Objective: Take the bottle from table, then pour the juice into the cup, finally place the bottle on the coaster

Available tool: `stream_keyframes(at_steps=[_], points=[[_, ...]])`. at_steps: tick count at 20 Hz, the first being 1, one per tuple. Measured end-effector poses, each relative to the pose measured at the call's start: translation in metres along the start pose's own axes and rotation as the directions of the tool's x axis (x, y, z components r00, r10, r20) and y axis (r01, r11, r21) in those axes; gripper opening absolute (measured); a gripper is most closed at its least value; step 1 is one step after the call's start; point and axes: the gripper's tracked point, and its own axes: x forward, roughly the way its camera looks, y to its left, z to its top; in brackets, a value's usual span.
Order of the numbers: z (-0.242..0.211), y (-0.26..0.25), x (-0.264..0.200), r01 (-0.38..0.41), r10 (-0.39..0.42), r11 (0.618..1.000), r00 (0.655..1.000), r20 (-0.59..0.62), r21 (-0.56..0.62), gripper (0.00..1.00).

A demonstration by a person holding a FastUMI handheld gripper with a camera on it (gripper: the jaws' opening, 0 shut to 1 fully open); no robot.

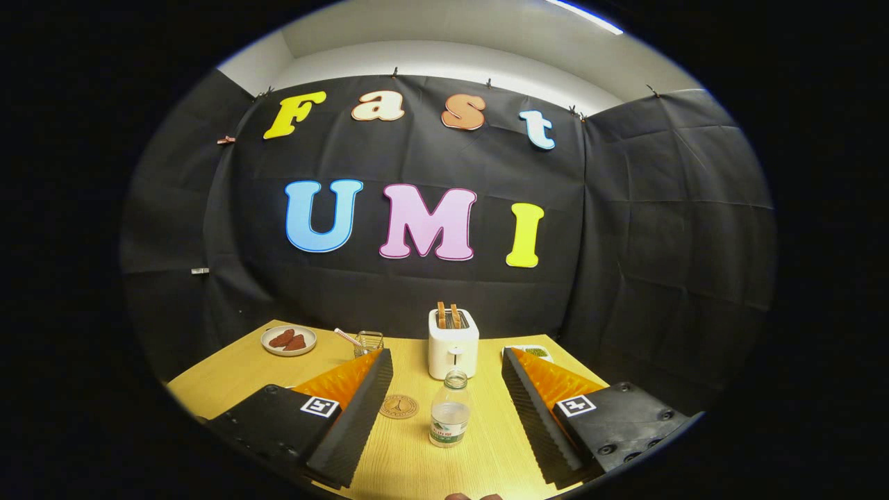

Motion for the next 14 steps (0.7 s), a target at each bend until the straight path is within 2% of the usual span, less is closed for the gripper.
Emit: stream_keyframes(at_steps=[8, 14], points=[[-0.01, -0.001, 0.01, -0.049, 0.049, 0.999, 0.999, -0.018, 0.005, 0.97], [-0.015, -0.008, 0.036, -0.104, 0.104, 0.994, 0.994, -0.028, 0.019, 0.97]])
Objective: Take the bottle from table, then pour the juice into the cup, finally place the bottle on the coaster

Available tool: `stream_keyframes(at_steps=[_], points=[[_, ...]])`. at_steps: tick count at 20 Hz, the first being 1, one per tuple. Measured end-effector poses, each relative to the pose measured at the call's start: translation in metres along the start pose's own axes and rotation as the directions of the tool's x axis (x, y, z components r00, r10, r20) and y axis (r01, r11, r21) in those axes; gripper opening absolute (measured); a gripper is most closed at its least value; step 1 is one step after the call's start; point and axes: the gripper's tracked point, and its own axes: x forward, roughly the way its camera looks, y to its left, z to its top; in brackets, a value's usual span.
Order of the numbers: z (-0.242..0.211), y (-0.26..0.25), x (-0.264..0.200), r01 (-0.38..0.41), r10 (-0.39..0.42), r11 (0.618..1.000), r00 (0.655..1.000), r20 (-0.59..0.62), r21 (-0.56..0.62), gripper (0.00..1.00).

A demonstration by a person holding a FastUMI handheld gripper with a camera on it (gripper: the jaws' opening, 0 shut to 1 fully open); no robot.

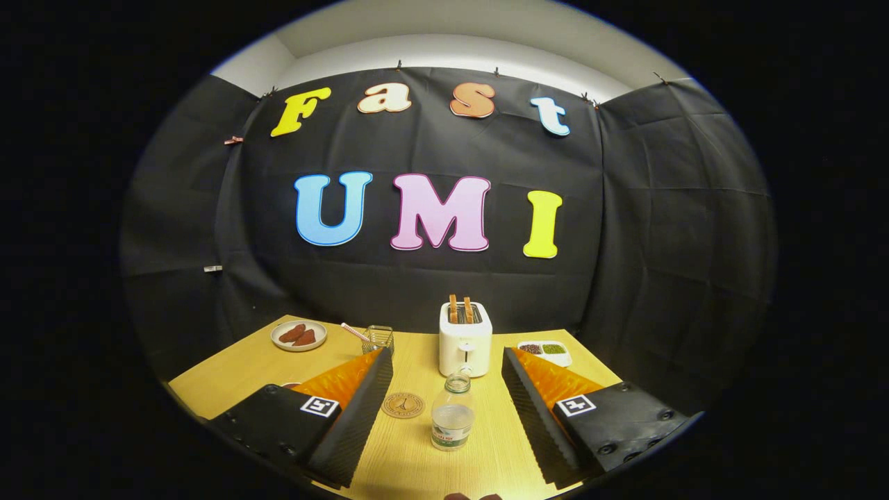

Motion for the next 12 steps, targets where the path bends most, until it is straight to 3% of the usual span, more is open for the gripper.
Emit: stream_keyframes(at_steps=[12], points=[[-0.07, -0.014, 0.058, -0.099, 0.101, 0.995, 0.993, -0.064, 0.023, 0.97]])
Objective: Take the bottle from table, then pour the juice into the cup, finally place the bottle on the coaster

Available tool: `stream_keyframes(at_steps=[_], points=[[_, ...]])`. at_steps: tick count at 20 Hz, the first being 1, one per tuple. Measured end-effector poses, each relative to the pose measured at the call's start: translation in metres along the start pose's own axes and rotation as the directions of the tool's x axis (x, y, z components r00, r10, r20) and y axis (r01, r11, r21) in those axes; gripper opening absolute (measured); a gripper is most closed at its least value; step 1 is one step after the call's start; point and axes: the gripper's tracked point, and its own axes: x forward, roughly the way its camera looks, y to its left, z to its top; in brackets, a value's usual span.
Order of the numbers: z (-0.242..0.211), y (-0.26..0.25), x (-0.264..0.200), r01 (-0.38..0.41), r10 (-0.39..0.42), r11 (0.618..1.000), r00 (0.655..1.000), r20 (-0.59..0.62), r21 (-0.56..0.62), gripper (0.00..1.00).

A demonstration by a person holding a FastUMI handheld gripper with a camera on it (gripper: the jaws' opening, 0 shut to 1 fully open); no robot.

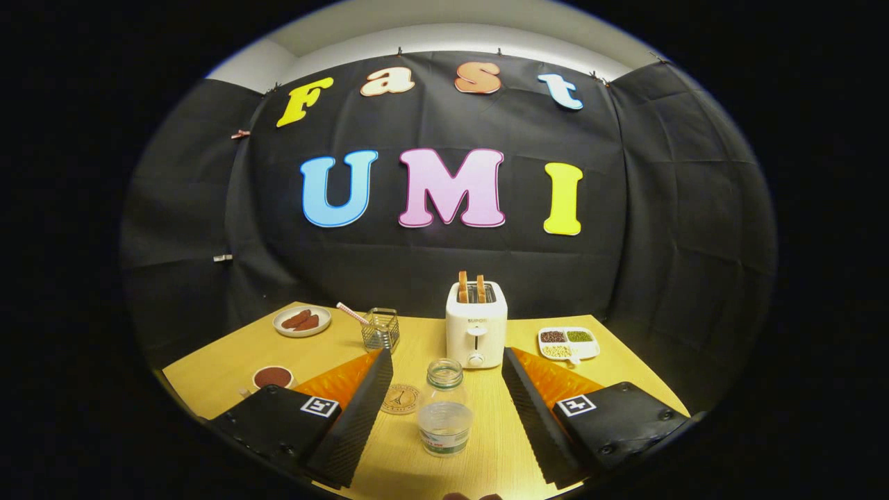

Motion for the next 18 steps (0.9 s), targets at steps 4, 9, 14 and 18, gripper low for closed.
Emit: stream_keyframes(at_steps=[4, 9, 14, 18], points=[[-0.019, -0.001, 0.015, -0.012, 0.012, 1.0, 1.0, -0.008, -0.003, 0.97], [-0.054, 0.001, 0.031, -0.013, 0.013, 1.0, 0.999, -0.042, -0.004, 0.97], [-0.087, -0.004, 0.038, 0.016, -0.017, 1.0, 0.998, -0.063, -0.016, 0.98], [-0.103, 0.0, 0.044, 0.01, -0.011, 1.0, 0.997, -0.075, -0.01, 0.98]])
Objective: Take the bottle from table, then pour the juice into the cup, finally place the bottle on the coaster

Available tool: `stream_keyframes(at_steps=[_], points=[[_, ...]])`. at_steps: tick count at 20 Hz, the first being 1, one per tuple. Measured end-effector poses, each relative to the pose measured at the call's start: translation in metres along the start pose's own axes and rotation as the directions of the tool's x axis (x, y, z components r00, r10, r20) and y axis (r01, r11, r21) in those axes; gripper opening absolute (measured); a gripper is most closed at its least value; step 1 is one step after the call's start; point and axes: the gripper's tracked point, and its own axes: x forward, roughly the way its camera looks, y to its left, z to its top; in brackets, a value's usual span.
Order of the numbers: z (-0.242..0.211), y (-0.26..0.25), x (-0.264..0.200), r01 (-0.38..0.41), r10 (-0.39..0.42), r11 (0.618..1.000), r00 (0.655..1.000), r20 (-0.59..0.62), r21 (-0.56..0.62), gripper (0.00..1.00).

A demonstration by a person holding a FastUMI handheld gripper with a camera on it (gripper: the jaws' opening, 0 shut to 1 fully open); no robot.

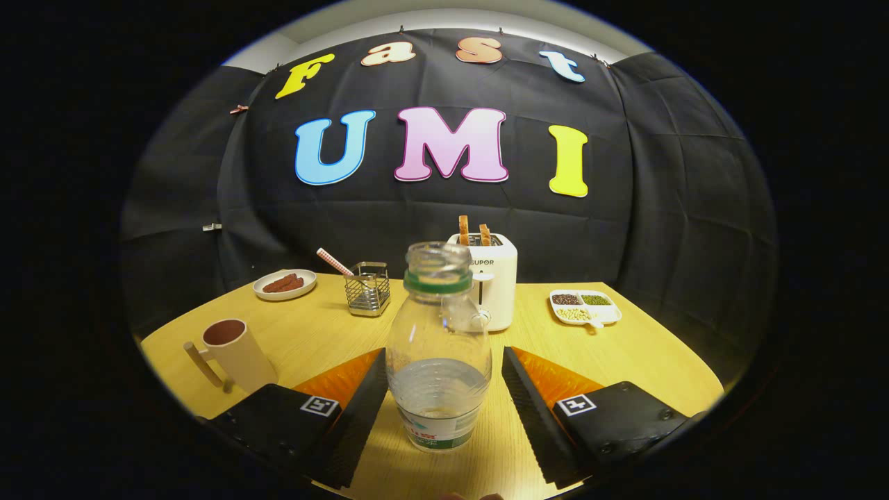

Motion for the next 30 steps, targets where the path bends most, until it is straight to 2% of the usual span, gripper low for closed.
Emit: stream_keyframes(at_steps=[5, 9, 12, 16, 24, 30], points=[[-0.008, 0.002, 0.004, -0.008, 0.008, 1.0, 1.0, -0.005, 0.006, 0.98], [-0.011, 0.003, 0.006, -0.015, 0.015, 1.0, 1.0, -0.002, -0.017, 0.94], [-0.011, 0.003, 0.004, -0.017, 0.017, 1.0, 1.0, 0.002, -0.015, 0.84], [-0.01, 0.008, 0.006, -0.035, 0.035, 0.999, 0.999, 0.003, -0.025, 0.8], [-0.005, 0.013, 0.005, -0.089, 0.084, 0.985, 0.996, -0.035, -0.146, 0.71], [0.036, 0.014, -0.001, -0.112, 0.115, 0.962, 0.993, -0.004, -0.248, 0.71]])
